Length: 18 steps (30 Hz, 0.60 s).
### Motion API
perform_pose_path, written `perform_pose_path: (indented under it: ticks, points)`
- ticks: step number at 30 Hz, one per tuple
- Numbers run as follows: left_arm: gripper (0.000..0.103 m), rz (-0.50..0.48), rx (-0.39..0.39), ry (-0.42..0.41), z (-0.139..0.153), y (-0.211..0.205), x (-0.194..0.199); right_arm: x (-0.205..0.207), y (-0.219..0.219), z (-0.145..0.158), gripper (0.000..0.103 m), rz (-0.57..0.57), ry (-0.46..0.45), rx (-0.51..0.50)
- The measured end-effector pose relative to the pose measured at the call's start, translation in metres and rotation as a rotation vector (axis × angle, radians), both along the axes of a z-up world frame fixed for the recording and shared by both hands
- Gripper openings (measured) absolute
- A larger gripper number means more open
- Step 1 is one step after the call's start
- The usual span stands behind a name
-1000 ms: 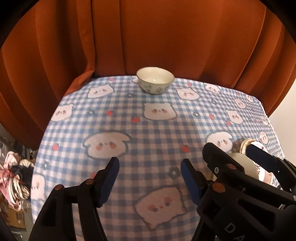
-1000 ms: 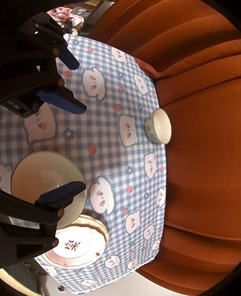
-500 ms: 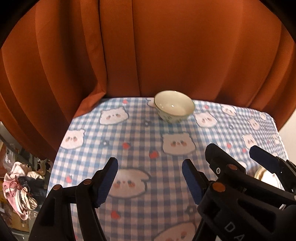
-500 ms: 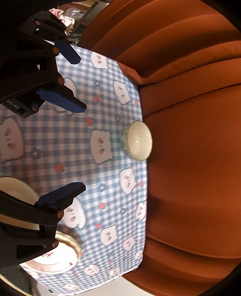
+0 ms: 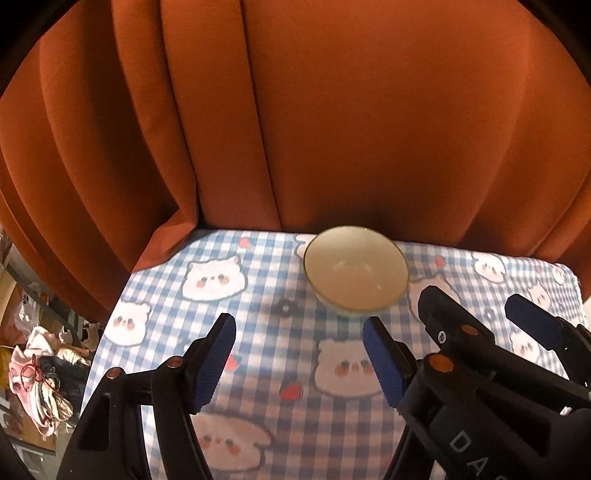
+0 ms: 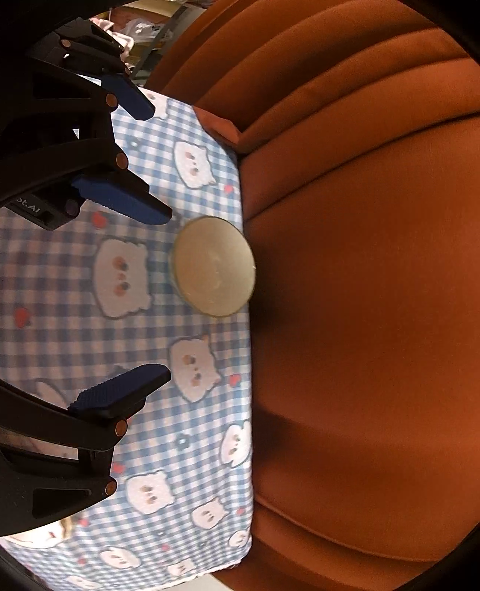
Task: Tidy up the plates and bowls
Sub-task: 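Move both grippers to the last green-rim bowl and close on its rim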
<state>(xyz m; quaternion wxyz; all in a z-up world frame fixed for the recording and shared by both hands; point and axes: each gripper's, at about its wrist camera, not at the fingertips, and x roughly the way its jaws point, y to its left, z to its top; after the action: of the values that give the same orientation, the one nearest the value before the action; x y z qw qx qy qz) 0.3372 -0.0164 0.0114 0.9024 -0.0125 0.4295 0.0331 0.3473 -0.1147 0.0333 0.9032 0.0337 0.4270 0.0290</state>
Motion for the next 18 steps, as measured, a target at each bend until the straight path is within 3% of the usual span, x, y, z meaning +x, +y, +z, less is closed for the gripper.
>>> perform_pose_path:
  ticks: [11, 18]
  points:
    - [0.071, 0.047, 0.051, 0.016, -0.027, -0.009, 0.058, 0.063, -0.007, -0.032, 0.081, 0.023, 0.015, 0.028]
    - [0.061, 0.069, 0.043, 0.034, -0.053, -0.009, 0.089, 0.099, -0.005, -0.058, 0.08, 0.02, 0.035, 0.015]
